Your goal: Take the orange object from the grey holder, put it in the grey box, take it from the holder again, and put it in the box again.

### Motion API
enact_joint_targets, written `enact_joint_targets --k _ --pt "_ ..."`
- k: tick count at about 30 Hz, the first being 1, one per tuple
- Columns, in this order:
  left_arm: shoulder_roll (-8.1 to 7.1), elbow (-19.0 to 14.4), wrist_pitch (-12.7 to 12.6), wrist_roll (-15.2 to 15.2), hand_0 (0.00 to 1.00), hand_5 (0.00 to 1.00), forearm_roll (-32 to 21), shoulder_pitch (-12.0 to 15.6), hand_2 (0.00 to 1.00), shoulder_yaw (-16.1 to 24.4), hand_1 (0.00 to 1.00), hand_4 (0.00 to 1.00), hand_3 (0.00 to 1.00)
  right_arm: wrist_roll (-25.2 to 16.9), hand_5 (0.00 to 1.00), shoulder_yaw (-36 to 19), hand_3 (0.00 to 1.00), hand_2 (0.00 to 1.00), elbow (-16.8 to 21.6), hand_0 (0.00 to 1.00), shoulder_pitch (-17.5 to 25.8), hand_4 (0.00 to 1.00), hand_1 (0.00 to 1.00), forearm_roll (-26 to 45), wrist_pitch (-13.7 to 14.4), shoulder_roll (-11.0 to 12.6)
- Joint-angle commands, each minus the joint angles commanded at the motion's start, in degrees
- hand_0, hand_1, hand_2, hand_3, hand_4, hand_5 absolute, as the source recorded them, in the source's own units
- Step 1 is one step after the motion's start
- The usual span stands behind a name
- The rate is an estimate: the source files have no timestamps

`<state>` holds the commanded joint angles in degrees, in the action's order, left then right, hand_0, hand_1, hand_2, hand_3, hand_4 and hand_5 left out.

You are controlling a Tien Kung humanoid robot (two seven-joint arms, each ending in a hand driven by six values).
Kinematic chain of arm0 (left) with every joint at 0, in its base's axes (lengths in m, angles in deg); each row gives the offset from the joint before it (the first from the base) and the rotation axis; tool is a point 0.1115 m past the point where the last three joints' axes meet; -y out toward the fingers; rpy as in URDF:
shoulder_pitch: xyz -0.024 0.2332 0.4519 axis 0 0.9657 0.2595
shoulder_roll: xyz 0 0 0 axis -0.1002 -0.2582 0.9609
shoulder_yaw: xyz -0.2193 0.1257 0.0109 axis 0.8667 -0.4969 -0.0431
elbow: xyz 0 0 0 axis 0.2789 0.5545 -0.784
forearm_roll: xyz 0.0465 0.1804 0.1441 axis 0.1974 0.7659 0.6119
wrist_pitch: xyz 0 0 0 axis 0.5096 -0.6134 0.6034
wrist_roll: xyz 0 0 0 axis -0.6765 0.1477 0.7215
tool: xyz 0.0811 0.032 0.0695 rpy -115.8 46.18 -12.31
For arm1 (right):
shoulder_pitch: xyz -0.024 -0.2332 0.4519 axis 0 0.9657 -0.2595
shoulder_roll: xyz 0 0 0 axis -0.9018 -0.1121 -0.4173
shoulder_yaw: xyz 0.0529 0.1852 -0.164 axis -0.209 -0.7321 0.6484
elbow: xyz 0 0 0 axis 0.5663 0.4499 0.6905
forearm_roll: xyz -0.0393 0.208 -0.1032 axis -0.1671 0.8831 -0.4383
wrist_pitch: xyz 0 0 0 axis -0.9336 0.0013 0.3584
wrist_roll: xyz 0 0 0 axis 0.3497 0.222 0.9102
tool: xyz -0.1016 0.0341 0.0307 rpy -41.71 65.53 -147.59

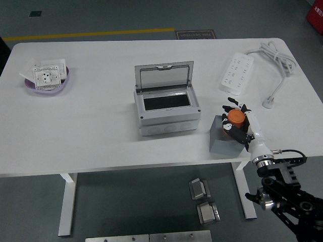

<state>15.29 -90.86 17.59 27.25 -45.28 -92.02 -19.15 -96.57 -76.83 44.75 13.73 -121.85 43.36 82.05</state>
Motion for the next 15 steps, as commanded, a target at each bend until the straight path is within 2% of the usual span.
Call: enact_joint_targets --k 4,5,10,11,15 --pt "0.03 0.0 0.0 0.0 0.655 0.392 0.1 0.0 0.61 0.1 0.655 0.641 0.649 0.1 0.002 0.3 0.562 0.558 0.2 0.721 -0.3 0.002 0.62 -0.5 0.5 0.1" --pt "0.03 0.0 0.0 0.0 0.655 0.398 0.1 0.0 0.611 0.1 0.655 0.645 0.651 0.2 0.002 0.4 0.473 0.516 0.3 0.646 -0.4 0.002 0.55 -0.9 0.8 0.1" --pt "0.05 -0.1 0.0 0.0 0.655 0.398 0.1 0.1 0.611 0.1 0.655 0.645 0.651 0.6 0.002 0.8 0.473 0.516 0.5 0.646 -1.1 0.002 0.55 -2.1 1.6 0.3" --pt "0.05 0.0 0.0 0.0 0.655 0.405 0.1 0.1 0.613 0.1 0.656 0.651 0.652 0.7 0.002 0.8 0.318 0.442 0.5 0.611 -1.2 0.002 0.483 -2.4 1.7 0.3" --pt "0.05 -0.1 0.0 0.0 0.655 0.405 0.0 0.2 0.613 0.0 0.656 0.651 0.652 1.4 0.002 0.9 0.318 0.442 0.6 0.611 -1.8 0.002 0.483 -3.8 2.2 0.4"
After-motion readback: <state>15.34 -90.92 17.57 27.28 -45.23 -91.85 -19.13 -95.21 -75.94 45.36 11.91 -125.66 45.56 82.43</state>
